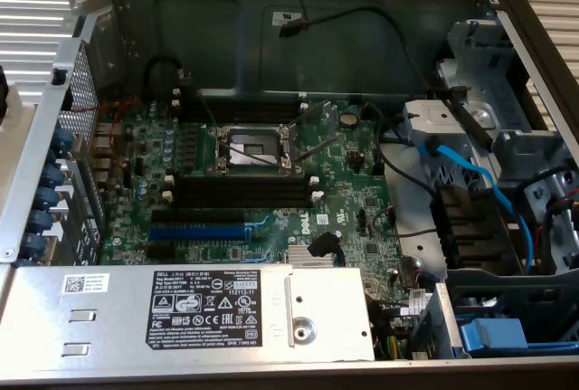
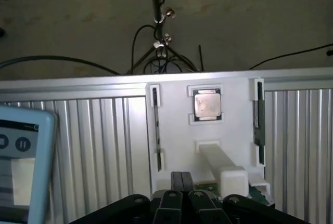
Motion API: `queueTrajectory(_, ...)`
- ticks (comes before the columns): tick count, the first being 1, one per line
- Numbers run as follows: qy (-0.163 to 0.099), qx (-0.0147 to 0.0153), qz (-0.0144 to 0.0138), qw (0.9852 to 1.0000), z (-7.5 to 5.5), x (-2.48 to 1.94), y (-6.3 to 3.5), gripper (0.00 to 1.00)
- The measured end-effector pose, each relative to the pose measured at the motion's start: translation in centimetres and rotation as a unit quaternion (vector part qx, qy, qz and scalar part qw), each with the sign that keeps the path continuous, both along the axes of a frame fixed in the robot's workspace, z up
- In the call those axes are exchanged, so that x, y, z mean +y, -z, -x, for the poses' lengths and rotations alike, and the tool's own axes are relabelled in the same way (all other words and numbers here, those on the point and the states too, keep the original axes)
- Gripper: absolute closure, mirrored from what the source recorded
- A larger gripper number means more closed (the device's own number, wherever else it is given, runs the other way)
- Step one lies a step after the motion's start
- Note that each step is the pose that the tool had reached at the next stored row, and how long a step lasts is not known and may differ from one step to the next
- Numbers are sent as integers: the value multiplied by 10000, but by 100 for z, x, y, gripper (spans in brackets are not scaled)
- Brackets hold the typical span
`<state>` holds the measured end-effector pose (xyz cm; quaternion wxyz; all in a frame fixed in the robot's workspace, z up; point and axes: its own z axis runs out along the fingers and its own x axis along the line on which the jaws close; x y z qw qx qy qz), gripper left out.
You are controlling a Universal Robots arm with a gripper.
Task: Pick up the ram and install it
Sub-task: 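Reach for the ram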
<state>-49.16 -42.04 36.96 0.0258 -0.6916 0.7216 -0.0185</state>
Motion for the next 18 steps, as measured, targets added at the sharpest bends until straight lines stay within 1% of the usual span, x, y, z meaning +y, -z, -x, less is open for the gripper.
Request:
queueTrajectory(4,-221,0,0,9998,-3,0,72,89)
queueTrajectory(7,-299,0,0,9996,-4,-1,127,89)
queueTrajectory(8,-329,1,0,9995,-4,-1,163,89)
queueTrajectory(14,-344,1,0,9994,-4,-4,272,89)
queueTrajectory(16,-344,4,0,9994,-4,-22,308,89)
queueTrajectory(18,-343,6,0,9994,-3,-25,345,89)
